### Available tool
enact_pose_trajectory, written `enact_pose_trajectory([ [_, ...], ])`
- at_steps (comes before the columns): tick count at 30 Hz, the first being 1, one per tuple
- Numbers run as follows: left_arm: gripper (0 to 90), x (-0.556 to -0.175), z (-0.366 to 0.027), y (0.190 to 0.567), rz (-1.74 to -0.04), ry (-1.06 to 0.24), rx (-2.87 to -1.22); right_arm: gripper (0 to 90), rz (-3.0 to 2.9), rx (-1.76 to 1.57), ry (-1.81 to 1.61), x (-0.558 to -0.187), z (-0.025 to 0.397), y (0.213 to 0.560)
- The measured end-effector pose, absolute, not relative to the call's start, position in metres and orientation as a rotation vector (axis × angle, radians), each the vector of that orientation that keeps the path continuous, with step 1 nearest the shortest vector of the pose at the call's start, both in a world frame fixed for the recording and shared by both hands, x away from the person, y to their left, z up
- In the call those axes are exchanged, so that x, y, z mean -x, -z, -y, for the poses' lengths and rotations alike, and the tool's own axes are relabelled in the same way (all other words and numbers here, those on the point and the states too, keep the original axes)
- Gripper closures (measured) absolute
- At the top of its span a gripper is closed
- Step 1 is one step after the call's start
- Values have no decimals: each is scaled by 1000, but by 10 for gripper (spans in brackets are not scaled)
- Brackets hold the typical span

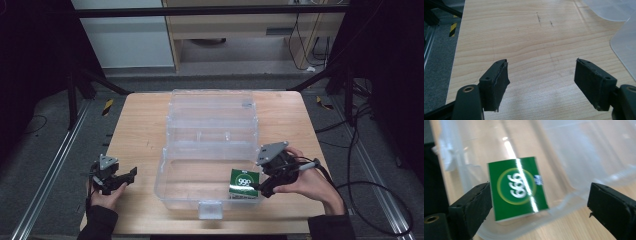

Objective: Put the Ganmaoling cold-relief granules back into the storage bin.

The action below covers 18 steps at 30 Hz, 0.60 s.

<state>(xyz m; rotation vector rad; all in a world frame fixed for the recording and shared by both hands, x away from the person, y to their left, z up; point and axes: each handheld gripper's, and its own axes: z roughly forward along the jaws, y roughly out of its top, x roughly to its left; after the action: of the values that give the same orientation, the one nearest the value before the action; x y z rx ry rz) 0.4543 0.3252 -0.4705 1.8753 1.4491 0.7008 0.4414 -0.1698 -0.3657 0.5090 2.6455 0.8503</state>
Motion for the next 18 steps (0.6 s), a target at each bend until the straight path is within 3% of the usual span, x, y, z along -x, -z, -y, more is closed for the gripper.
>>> enact_pose_trajectory([
  [18,266,-455,-325,471,-1449,-696,-1878,26,-2062,-1078,-1053,-436,253,402],
])
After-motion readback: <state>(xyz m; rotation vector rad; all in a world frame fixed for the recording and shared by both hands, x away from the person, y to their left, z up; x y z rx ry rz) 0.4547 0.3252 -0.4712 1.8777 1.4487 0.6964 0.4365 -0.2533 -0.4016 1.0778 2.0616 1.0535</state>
